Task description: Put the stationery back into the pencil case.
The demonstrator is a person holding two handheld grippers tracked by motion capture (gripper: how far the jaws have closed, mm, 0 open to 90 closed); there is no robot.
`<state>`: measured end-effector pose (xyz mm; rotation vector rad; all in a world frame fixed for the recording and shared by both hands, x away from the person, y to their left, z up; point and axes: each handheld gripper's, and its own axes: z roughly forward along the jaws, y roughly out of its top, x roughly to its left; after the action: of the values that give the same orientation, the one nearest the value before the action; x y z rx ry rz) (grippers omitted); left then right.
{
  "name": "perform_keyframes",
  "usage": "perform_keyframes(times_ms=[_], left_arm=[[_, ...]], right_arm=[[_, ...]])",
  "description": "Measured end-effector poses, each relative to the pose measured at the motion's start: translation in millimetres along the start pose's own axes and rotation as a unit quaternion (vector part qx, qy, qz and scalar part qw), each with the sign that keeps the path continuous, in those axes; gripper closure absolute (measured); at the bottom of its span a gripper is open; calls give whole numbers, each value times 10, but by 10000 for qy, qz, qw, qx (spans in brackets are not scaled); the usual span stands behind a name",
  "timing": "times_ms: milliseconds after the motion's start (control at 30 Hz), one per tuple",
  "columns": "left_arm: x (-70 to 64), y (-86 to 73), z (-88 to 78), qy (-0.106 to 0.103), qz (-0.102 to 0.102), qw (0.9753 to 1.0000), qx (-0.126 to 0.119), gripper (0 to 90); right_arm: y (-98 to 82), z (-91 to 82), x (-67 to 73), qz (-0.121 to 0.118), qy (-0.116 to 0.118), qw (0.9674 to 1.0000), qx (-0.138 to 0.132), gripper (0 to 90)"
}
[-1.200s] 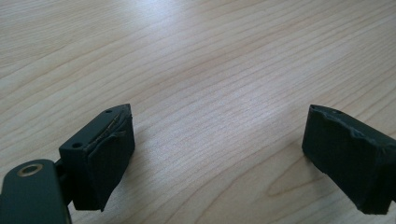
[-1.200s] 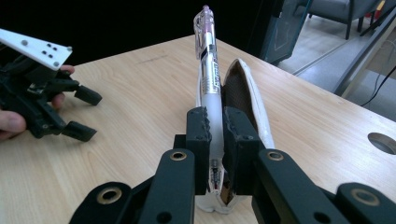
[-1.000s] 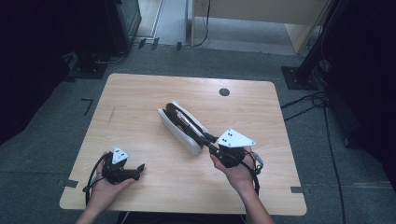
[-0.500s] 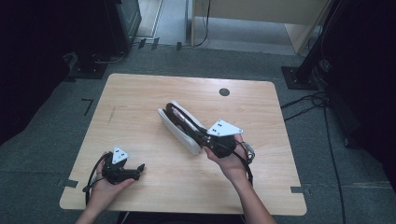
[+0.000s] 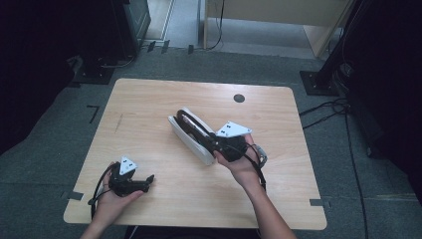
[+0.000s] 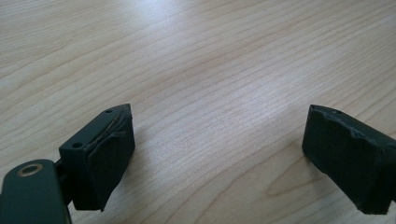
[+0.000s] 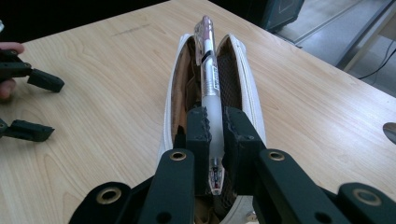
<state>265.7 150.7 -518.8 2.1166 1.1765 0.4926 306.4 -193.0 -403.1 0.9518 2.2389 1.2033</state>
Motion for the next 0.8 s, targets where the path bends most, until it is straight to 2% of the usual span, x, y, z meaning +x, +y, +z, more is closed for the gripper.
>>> perform_keyframes(times_ms=[267, 800], left_arm=[[0, 0, 0, -1, 0, 10000, 2, 96], [0, 0, 0, 1, 1, 10000, -3, 96]], right_arm=[[38, 55, -5, -35, -125, 9998, 124, 810], [99, 219, -1, 4, -130, 9996, 239, 812]])
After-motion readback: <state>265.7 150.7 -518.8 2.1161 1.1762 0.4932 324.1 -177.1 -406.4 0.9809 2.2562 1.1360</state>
